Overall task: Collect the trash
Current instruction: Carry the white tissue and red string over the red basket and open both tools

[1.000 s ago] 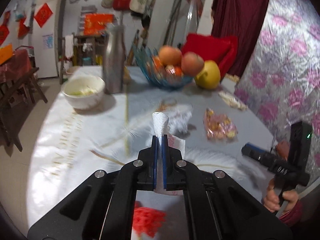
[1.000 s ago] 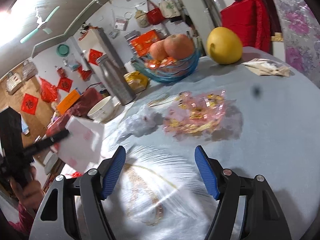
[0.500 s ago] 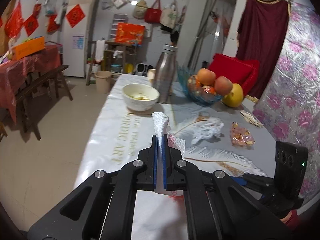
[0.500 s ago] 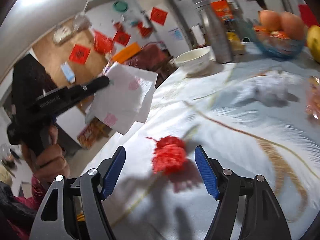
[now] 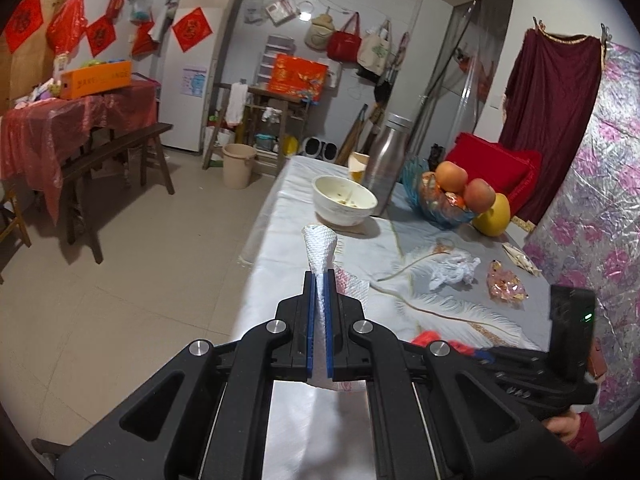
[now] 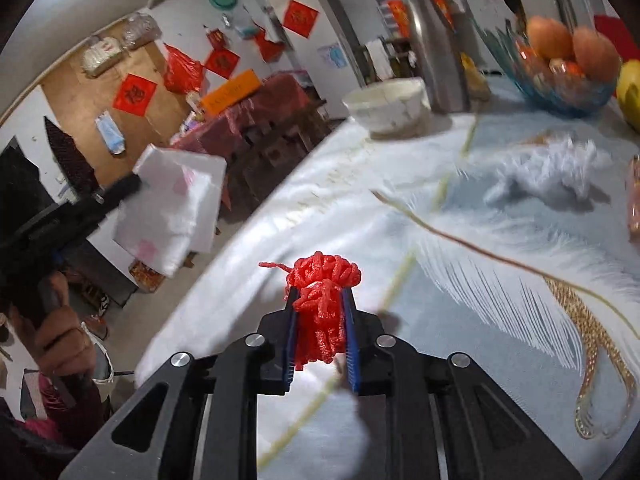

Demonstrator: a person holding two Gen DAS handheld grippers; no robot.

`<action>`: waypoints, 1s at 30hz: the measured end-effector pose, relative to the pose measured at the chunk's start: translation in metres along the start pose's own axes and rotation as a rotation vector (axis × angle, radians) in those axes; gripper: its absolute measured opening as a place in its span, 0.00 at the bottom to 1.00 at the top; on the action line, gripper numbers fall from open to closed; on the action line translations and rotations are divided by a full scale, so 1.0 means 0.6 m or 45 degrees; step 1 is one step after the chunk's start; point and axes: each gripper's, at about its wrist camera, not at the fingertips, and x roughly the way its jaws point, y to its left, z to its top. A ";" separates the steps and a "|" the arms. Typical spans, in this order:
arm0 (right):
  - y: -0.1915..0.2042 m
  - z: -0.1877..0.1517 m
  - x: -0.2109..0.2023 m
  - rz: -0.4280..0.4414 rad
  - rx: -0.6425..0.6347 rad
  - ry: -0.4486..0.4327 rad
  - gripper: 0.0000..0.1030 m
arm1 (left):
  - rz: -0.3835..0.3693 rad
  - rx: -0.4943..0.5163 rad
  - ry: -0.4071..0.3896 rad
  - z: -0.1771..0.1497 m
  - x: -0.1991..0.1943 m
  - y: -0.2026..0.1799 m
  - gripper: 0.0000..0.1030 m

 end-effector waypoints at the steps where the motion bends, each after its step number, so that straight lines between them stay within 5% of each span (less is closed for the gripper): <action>1: 0.008 0.001 -0.004 0.007 -0.011 -0.007 0.20 | 0.014 -0.003 -0.010 -0.002 -0.012 0.007 0.05; 11: 0.119 -0.005 -0.018 0.154 -0.112 -0.009 0.20 | 0.237 -0.034 -0.001 -0.059 -0.131 0.096 0.05; 19: 0.211 -0.035 -0.026 0.202 -0.204 0.020 0.20 | 0.401 -0.120 0.168 -0.163 -0.203 0.211 0.05; 25: 0.287 -0.056 -0.024 0.209 -0.288 0.061 0.20 | 0.484 -0.219 0.306 -0.255 -0.203 0.302 0.05; 30: 0.339 -0.073 -0.018 0.209 -0.356 0.098 0.20 | 0.465 -0.293 0.427 -0.328 -0.167 0.355 0.05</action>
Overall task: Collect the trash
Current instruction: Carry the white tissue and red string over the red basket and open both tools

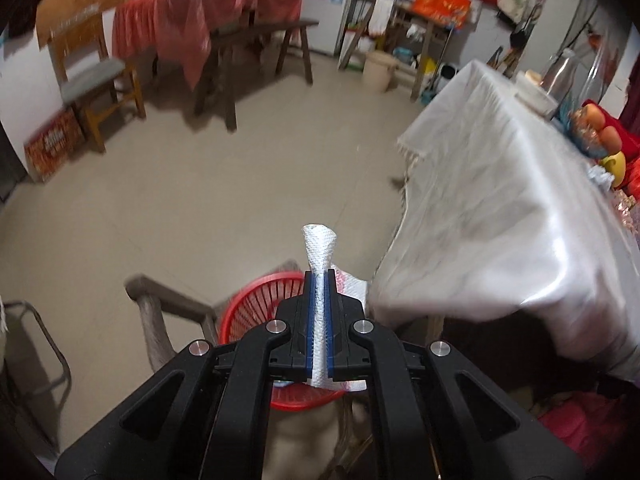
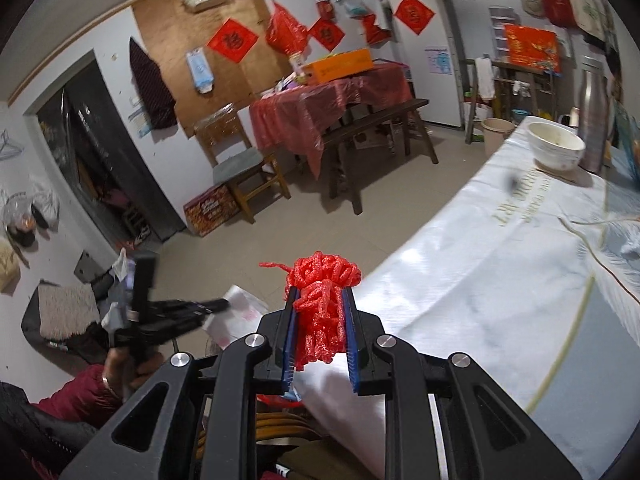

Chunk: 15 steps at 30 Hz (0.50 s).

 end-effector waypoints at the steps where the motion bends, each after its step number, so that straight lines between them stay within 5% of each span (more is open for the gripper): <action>1: 0.011 0.000 0.006 0.007 -0.011 0.015 0.20 | 0.005 -0.007 0.026 -0.009 0.017 0.006 0.06; 9: 0.066 -0.002 0.051 0.058 -0.068 0.117 0.20 | 0.019 -0.022 0.158 -0.047 0.080 0.021 0.22; 11: 0.074 -0.003 0.061 0.072 -0.072 0.142 0.20 | 0.030 -0.019 0.137 -0.043 0.069 0.021 0.54; 15: 0.090 -0.006 0.092 0.110 -0.087 0.207 0.20 | 0.068 -0.028 0.049 -0.027 0.031 0.032 0.67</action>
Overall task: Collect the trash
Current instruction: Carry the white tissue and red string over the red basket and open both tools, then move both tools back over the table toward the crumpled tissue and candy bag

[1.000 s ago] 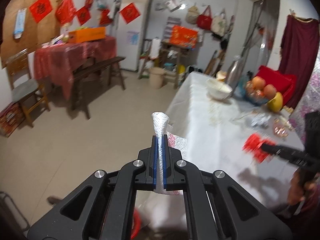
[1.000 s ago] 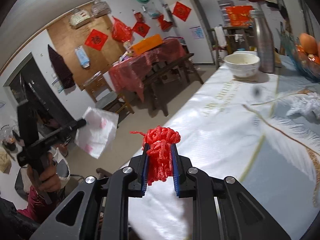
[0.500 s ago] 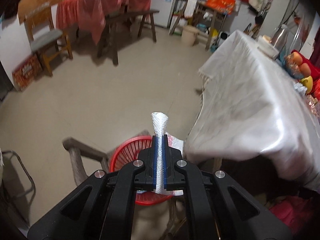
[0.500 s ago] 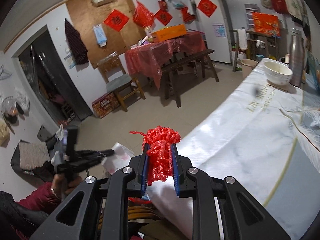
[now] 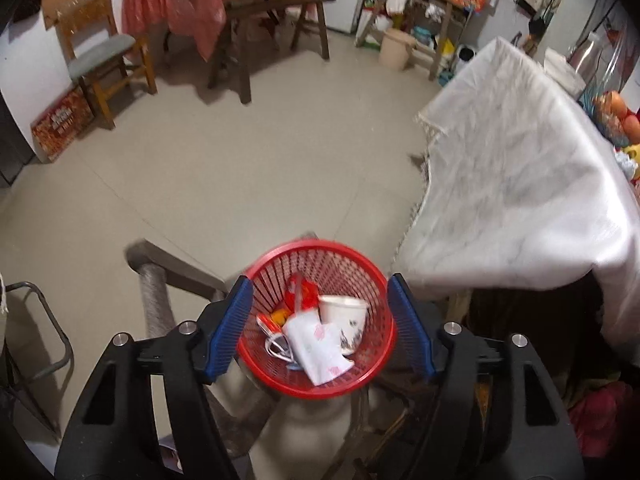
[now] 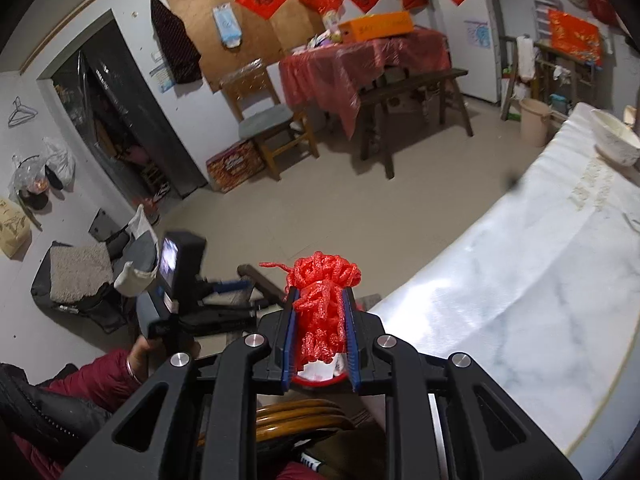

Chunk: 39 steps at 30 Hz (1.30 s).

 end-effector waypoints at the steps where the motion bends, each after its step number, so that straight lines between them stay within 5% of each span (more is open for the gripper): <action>1: 0.003 0.000 0.009 0.008 -0.006 0.014 0.20 | 0.012 -0.012 -0.020 0.006 -0.011 0.006 0.70; 8: 0.044 0.000 0.067 0.072 -0.055 0.123 0.20 | 0.130 -0.115 -0.184 0.040 -0.087 0.056 0.89; 14: 0.083 0.012 0.118 0.122 -0.098 0.192 0.21 | 0.203 -0.141 -0.276 0.054 -0.131 0.074 0.93; 21: 0.118 0.028 0.185 0.146 -0.137 0.249 0.40 | 0.200 -0.178 -0.312 0.059 -0.154 0.091 0.93; 39: 0.062 0.019 0.094 0.078 -0.068 0.099 0.45 | 0.168 -0.080 -0.330 0.058 -0.163 0.040 0.93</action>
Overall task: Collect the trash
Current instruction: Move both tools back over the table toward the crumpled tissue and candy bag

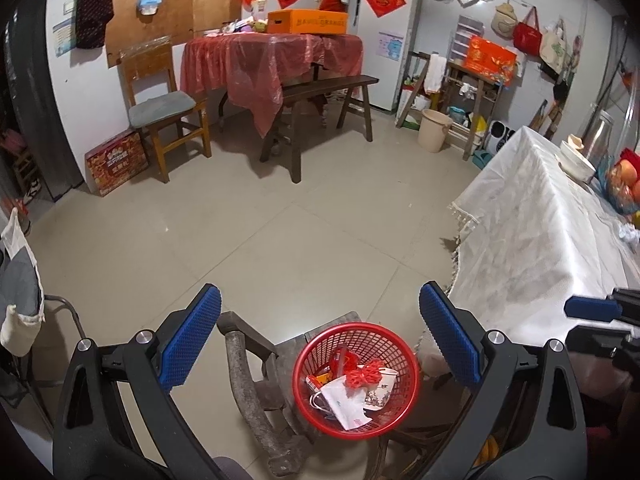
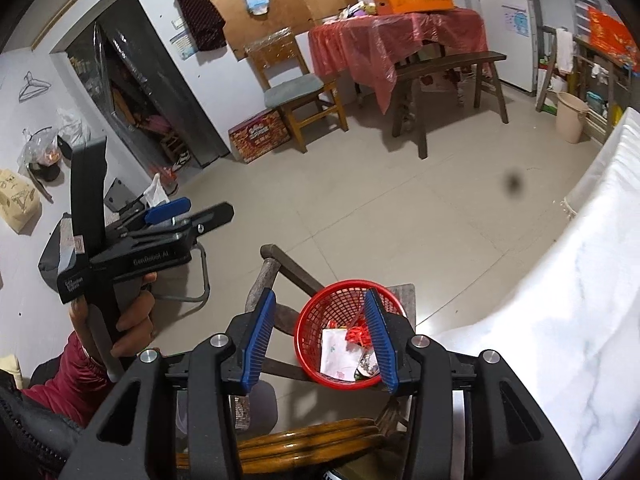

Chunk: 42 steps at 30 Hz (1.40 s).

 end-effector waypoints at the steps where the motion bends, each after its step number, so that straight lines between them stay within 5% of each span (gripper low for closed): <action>1: -0.002 -0.003 -0.006 -0.004 0.000 -0.008 0.45 | 0.001 0.016 -0.003 0.000 -0.002 -0.008 0.93; 23: -0.075 -0.039 -0.192 -0.155 0.105 -0.332 0.55 | -0.089 0.294 -0.204 0.011 -0.087 -0.183 0.93; 42: -0.206 -0.168 -0.405 -0.401 0.322 -0.666 0.69 | -0.308 0.468 -0.326 0.007 -0.161 -0.390 0.93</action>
